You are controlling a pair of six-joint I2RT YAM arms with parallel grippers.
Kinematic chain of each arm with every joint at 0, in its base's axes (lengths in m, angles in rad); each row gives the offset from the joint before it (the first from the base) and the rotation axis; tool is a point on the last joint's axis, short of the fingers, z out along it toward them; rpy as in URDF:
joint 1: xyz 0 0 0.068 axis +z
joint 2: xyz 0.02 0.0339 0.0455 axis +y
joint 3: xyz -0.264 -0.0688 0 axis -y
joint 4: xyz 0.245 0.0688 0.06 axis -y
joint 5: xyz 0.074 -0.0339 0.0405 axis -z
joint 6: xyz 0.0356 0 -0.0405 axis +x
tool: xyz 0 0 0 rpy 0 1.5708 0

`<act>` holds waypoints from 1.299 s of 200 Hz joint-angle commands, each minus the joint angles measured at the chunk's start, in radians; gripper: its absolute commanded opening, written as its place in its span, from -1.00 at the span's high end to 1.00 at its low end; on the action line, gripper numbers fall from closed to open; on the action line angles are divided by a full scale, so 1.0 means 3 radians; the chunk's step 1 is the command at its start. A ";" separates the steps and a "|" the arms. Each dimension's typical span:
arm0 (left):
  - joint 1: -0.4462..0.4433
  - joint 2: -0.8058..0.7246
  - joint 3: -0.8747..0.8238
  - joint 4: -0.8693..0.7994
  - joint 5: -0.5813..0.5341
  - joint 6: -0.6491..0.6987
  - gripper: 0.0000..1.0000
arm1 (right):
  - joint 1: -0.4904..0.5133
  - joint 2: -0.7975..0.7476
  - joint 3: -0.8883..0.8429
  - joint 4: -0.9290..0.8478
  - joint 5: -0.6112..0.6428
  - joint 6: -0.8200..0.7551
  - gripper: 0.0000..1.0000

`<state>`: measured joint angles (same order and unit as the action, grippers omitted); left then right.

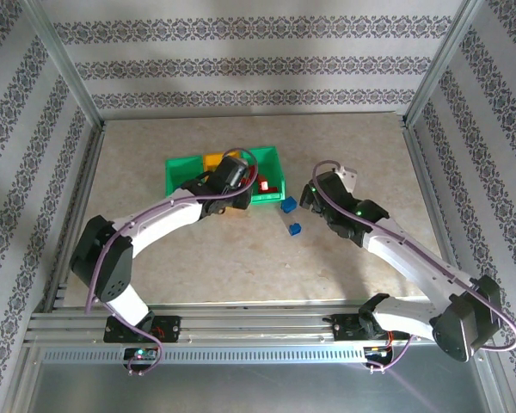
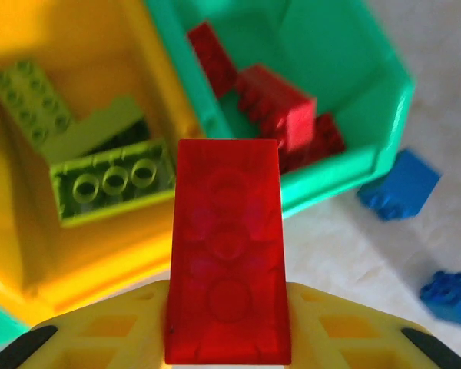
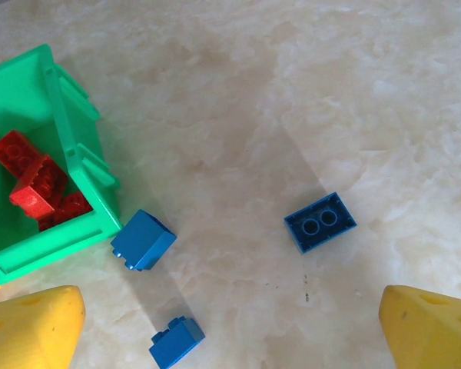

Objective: Sort the legos into containers by color
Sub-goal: Place the lego in the container.

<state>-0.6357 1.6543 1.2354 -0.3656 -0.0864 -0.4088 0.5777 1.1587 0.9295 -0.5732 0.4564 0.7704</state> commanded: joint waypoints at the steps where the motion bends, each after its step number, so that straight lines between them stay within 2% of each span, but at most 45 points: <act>1: -0.0028 0.0252 0.0312 0.0026 0.0010 0.0144 0.25 | -0.0039 -0.0150 -0.0085 -0.0088 0.0098 0.0105 -0.97; 90: -0.0028 0.1308 0.1509 -0.0249 -0.0062 0.0381 0.24 | -0.0107 -0.0578 -0.0319 -0.0190 0.0139 0.0201 -0.97; 127: -0.0029 0.1590 0.1757 -0.0300 -0.0024 0.0351 0.23 | -0.0126 -0.0646 -0.0355 -0.0226 0.0130 0.0208 -0.96; 148: -0.0028 0.1703 0.1856 -0.0345 -0.0046 0.0328 0.15 | -0.0136 -0.0670 -0.0373 -0.0228 0.0112 0.0208 -0.97; 178: -0.0029 0.1753 0.1885 -0.0331 -0.0075 0.0317 -0.07 | -0.0141 -0.0669 -0.0386 -0.0222 0.0090 0.0213 -0.97; 260: -0.0028 0.1426 0.1701 -0.0281 -0.0035 0.0314 -0.09 | -0.0157 -0.0602 -0.0363 -0.0201 0.0089 0.0214 -0.97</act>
<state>-0.6357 2.1662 1.7668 -0.4370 -0.0872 -0.3187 0.5430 0.9699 0.8261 -0.6216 0.4671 0.8165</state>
